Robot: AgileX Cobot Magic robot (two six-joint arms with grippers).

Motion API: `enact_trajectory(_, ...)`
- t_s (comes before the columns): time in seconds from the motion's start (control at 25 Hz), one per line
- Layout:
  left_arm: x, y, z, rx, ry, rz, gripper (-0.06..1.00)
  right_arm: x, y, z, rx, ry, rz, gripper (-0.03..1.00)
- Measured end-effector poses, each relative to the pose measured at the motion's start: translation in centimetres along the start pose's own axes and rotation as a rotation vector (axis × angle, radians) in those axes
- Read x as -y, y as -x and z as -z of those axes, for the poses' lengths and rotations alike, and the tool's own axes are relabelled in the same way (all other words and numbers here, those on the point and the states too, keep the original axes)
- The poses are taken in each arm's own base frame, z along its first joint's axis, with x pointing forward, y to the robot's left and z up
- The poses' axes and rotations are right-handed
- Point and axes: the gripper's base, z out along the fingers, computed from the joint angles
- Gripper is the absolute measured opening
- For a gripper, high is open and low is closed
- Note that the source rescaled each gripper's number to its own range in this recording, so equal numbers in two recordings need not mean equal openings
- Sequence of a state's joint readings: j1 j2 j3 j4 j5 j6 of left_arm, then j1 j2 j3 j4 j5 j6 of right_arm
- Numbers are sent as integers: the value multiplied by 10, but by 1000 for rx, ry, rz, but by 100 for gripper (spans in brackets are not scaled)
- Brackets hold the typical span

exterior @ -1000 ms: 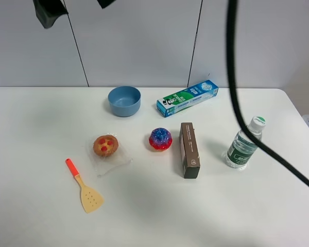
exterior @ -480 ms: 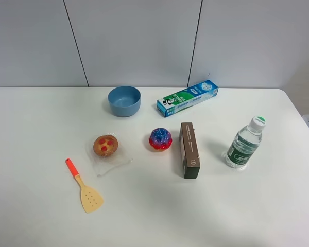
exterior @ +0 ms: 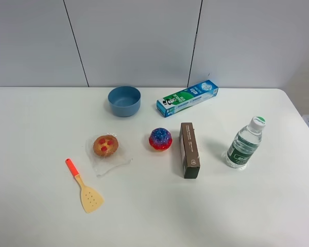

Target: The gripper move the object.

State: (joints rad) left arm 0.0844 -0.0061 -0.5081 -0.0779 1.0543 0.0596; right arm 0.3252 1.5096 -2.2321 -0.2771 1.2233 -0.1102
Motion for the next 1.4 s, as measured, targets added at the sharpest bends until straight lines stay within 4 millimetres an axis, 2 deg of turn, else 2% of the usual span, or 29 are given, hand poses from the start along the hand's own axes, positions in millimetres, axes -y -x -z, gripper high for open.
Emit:
enact_trajectory(0.2,0,0,0,0,0,0,100,16,-58,11,-187,-68,4,100)
enact_trajectory(0.32,0,0,0,0,0,0,100,28,-95,29,-271,-127,-37,100)
enact_trajectory(0.4,0,0,0,0,0,0,100,32,-118,47,-299,-167,-75,100)
enact_trajectory(0.56,0,0,0,0,0,0,100,32,-157,77,-332,-234,-173,100)
enact_trajectory(0.84,0,0,0,0,0,0,100,11,-208,113,-313,-235,-304,100)
enact_trajectory(0.92,0,0,0,0,0,0,100,2,-228,123,-305,-224,-313,100)
enact_trajectory(1.12,0,0,0,0,0,0,100,-20,-274,146,-108,-218,-315,100)
enact_trajectory(1.28,0,0,0,0,0,0,100,-34,-311,150,-6,-225,-307,100)
enact_trajectory(1.4,0,0,0,0,0,0,100,-45,-333,144,-6,-193,-327,100)
